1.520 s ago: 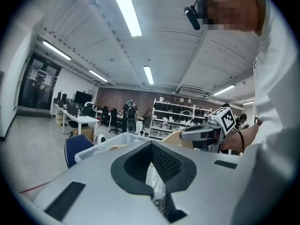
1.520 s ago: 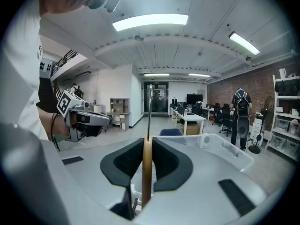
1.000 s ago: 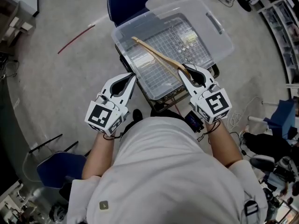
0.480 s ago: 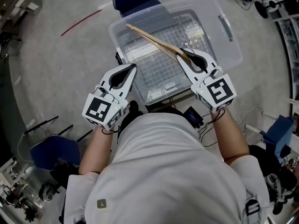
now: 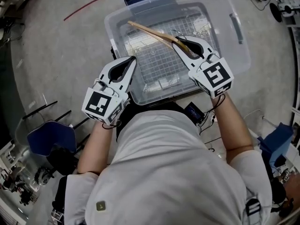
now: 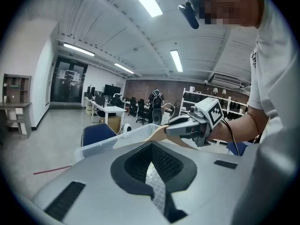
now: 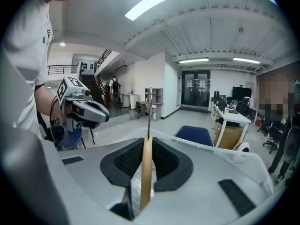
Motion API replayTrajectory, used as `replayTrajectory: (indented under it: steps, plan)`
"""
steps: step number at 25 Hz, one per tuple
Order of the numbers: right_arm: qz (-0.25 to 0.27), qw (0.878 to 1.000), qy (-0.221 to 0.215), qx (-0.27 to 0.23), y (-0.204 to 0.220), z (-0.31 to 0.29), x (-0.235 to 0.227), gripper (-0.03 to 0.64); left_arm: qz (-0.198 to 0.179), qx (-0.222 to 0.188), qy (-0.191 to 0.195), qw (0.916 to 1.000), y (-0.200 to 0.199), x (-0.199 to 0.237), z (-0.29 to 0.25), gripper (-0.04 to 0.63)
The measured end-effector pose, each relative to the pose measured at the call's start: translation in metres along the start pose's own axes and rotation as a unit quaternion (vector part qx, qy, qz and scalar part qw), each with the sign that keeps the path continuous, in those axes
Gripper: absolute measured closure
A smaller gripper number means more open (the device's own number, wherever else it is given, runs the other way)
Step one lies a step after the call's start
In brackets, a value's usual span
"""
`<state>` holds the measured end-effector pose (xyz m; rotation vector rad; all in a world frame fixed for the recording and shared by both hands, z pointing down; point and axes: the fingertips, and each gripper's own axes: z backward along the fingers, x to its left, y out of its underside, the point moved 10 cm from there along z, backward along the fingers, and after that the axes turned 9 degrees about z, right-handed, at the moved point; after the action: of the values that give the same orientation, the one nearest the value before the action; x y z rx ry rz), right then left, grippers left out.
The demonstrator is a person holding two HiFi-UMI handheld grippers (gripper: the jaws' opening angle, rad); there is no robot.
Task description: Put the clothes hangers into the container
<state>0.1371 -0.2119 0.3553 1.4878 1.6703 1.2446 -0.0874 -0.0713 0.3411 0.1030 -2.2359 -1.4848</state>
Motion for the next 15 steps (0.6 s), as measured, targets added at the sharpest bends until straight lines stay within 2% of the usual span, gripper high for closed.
replayTrajectory:
  steps: [6,10,15]
  plan:
    - [-0.003,0.999,-0.033,0.017,0.027,-0.035,-0.034,0.554,0.018,0.009,-0.014,0.9997,0.010,0.021,-0.034,0.578]
    - [-0.005,0.998,-0.052,0.030,0.044,-0.055,-0.041,0.554,0.027,0.014,-0.020,0.9993,0.014,0.027,-0.043,0.578]
    - [-0.009,0.994,-0.082,0.069,0.077,-0.084,-0.038,0.554,0.026,0.025,-0.028,0.9990,0.027,0.036,-0.054,0.578]
